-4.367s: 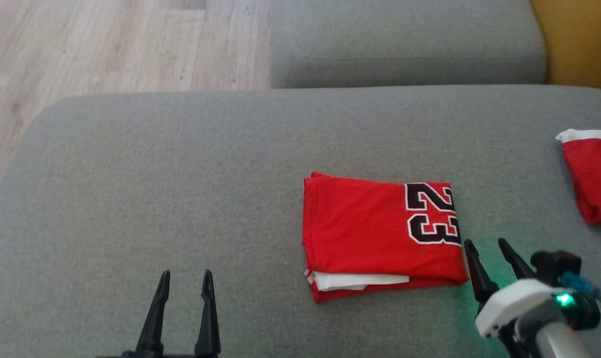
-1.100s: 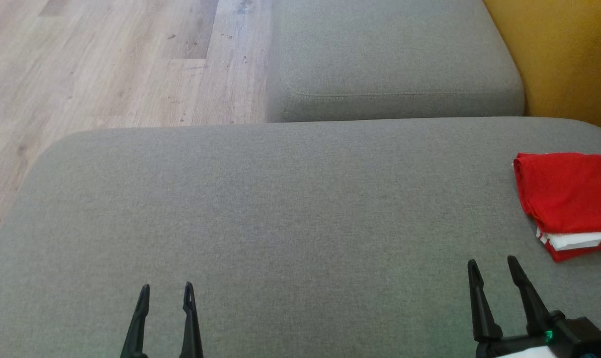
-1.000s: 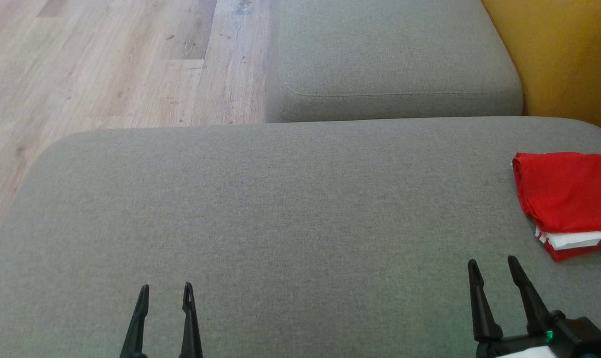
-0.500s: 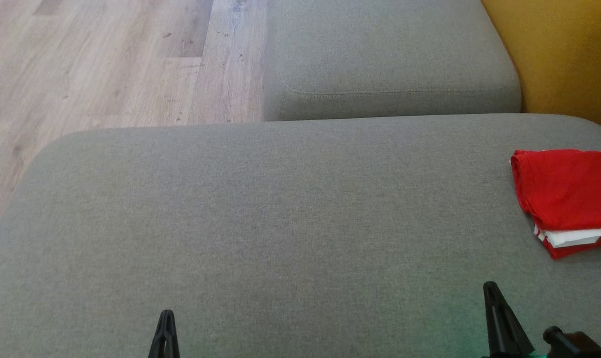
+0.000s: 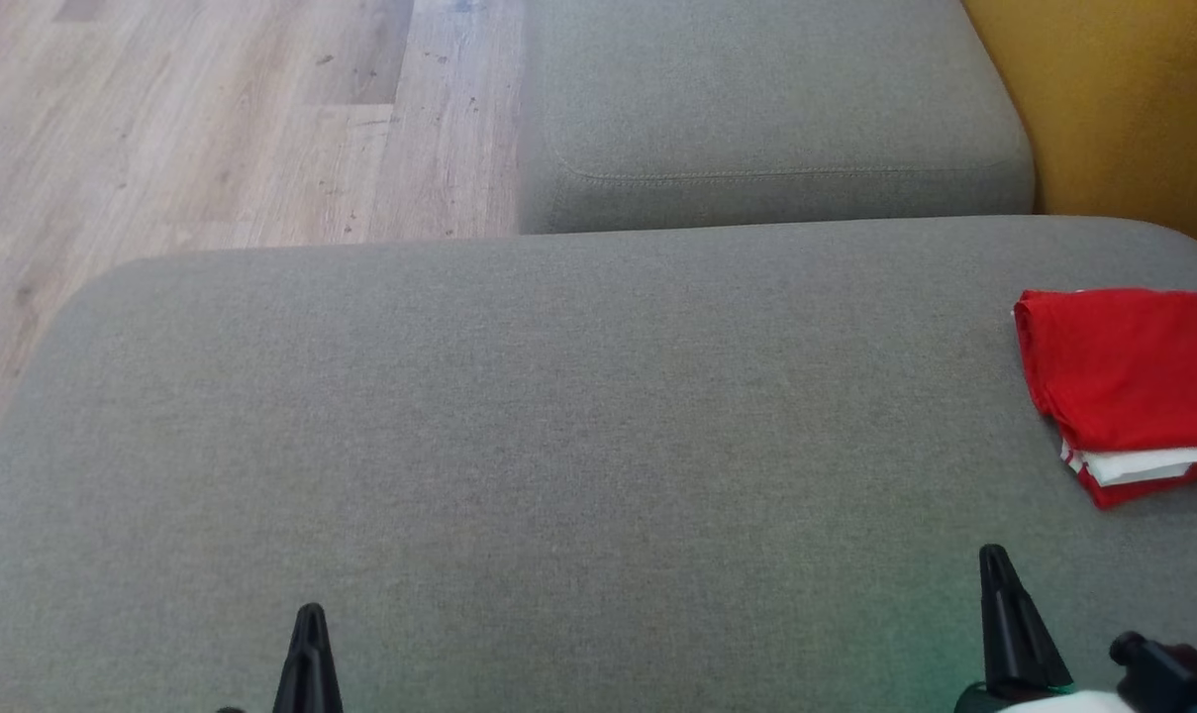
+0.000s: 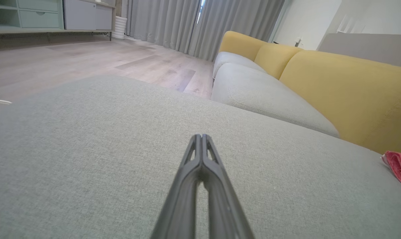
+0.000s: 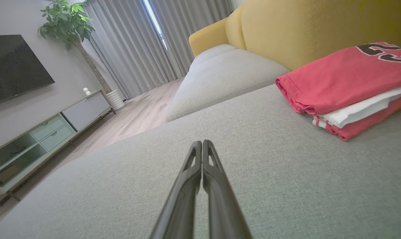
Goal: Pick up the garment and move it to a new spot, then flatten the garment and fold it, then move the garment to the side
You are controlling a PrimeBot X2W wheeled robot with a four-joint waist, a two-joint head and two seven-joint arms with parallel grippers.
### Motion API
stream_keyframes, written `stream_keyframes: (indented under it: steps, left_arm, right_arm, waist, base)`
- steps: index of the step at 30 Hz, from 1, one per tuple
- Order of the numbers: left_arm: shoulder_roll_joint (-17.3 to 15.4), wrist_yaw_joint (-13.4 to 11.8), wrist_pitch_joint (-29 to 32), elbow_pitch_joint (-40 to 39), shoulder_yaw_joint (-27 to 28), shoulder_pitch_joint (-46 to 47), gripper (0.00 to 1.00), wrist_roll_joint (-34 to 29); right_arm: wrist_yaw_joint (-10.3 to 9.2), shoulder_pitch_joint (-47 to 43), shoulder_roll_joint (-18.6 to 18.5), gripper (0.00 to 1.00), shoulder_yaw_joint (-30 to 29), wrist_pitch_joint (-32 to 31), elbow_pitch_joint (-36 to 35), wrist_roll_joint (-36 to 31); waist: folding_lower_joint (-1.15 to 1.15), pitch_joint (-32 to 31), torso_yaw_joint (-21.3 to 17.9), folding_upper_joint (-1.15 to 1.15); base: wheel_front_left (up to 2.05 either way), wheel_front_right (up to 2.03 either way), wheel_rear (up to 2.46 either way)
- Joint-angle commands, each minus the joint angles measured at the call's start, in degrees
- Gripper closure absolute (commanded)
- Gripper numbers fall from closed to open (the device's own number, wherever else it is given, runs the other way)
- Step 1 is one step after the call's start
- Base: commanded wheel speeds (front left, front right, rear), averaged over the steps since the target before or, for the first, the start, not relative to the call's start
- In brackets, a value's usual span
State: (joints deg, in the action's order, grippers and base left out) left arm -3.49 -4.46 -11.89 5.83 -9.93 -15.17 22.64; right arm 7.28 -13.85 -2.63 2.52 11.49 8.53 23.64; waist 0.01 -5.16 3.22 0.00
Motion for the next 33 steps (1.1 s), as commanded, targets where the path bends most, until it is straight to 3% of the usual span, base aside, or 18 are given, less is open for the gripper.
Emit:
stream_keyframes:
  steps: [1,33]
  left_arm:
    - [-0.7,0.6,0.3,-1.3,1.0,2.6,1.00,1.8]
    - [-1.2,4.1,4.8,1.5,4.4,8.3,1.00,23.8]
  right_arm:
    - [0.05,2.9,-0.9,1.00,-0.3,-0.3,-1.5,1.9]
    - [0.10,8.1,-1.5,1.00,-1.9,-4.9,0.6,23.3]
  waist:
    - [0.00,0.1,0.0,0.00]
    - [0.00,1.7,-1.0,0.00]
  base:
    - [0.00,0.00,0.00]
    - [0.00,0.00,0.00]
